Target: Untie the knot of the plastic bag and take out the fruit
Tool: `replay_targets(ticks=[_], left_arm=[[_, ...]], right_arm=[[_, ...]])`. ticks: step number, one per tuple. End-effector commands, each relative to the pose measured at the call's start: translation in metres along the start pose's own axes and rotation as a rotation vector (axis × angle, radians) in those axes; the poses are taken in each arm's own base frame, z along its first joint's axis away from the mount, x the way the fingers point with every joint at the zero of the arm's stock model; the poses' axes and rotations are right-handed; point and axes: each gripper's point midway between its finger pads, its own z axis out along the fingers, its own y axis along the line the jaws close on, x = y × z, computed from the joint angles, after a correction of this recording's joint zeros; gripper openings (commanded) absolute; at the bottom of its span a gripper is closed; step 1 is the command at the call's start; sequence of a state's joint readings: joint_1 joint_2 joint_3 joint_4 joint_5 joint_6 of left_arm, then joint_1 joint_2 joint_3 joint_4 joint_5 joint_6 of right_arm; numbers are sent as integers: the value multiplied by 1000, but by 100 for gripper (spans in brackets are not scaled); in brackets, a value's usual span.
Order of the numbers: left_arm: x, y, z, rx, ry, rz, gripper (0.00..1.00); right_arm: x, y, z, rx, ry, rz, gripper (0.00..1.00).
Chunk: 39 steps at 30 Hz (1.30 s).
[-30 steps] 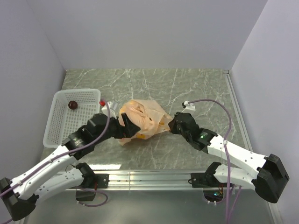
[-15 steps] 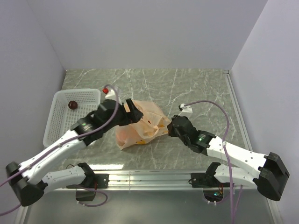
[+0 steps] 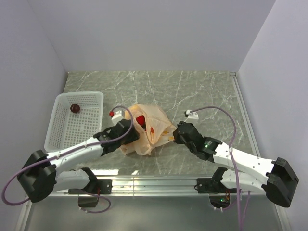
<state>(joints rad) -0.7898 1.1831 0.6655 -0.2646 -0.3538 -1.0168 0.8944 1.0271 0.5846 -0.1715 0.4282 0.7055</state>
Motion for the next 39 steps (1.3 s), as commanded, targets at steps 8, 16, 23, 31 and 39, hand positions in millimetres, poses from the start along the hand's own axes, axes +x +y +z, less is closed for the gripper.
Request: replay_targets(ticks=[8,16,23,31,39], left_arm=[[31,62,-15,-12,-25,-151,1],[39,76,-28,10,-12,-161,1],[52,70,-30,73,47,-124,1],[46,57,-37,132,44,-83,1],[45,54,-39,135,52,-72,1]], right_arm=[[0,-25,1,70,-33,77,0],[3,-63,-6,142,8,221,4],[-46,-13,-51,-34,-66,-92,69],[-97,75,-83,-195,-85,-458,74],[-69,135,-33,-125,-20,-912,76]])
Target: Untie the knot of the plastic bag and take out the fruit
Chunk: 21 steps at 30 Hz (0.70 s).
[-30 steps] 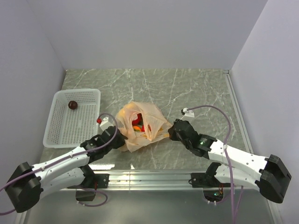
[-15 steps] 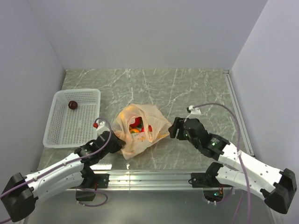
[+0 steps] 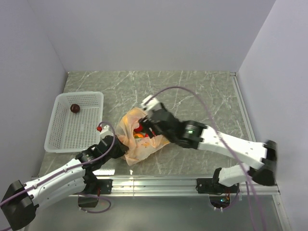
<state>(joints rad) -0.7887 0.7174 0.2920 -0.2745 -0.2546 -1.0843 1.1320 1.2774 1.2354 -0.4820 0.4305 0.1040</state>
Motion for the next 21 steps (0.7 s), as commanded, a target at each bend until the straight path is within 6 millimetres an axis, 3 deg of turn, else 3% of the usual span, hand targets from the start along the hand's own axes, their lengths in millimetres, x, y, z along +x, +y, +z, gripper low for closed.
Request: replay_targets(ticks=[1,5,8,9,11,12,13,14,15,16,17,21], left_arm=[[-2,-7,-4,20,10,19,1],[-1,-8,-5,26,13,10,1],[0,-7,-6,25,17,9,1],[0,-7,-6,26,21,10,1],[2,-3,-6,18,25,6,0],[3,-3,-7,16,27,-3,0],[4,-1,-7,16,28,-6,1],[6,3,-7,6,35,-8,0],[7,3,-8,10,35,-19,0],[8,4,-8,11,36,-24,1],[10,6,-9,12,41,-30,1],[12,8,-10,26,44,-19,1]], right_arm=[[15,-3,29,122,92,-254,77],[23,-3,62,231,128,-355,78],[35,-19,85,365,176,-444,79],[43,-27,95,404,207,-462,79],[49,-69,104,522,258,-383,78],[50,-82,107,550,270,-334,74],[55,-111,111,602,288,-227,69],[58,-123,111,608,298,-182,62],[57,-131,109,604,281,-105,43],[58,-139,110,596,271,-27,33],[58,-140,112,536,258,48,18],[61,-125,118,370,247,148,0]])
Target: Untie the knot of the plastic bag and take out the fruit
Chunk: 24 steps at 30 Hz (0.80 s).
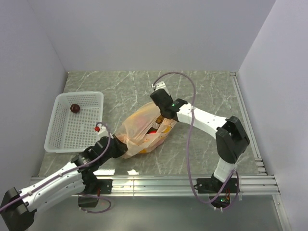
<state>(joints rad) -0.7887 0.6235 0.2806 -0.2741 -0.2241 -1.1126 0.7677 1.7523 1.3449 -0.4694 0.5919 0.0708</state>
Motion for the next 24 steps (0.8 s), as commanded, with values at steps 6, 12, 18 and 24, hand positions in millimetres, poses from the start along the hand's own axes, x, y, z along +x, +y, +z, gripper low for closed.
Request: replay_targets(ticks=[6,12,18,24], left_arm=[[-5,-12,-15,64,13,133,16],[-67,-89,-65,283,-179,300,70],[-102,-166,-93,418,-221,455,82],[-72,-187,-39,447,-83,488,53]], right_arm=[[-27,38,-56,-349,-104,200,0],[-32,47,-85,-394,-162,168,0],[-31,52,-93,-410,-178,161,0],[-33,46,-99,-406,-186,192,0]])
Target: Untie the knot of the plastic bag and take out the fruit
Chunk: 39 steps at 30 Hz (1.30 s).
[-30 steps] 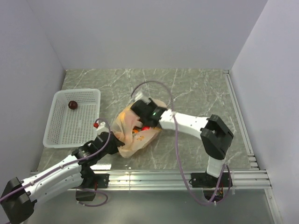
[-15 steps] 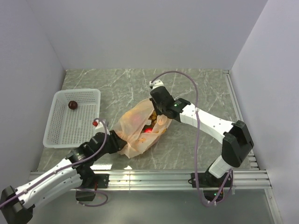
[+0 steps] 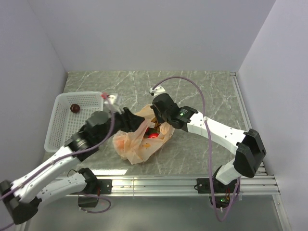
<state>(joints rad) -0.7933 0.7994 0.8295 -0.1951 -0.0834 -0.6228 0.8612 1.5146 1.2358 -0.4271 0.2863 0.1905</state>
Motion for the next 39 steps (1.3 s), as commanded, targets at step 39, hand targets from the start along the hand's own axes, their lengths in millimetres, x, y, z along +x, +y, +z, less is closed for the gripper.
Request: replay_targets(ticks=[39], left_arm=[[170,6,22,-150,292,105,52]], right_arm=[[-5,-37,-3,12,-114,193,0]])
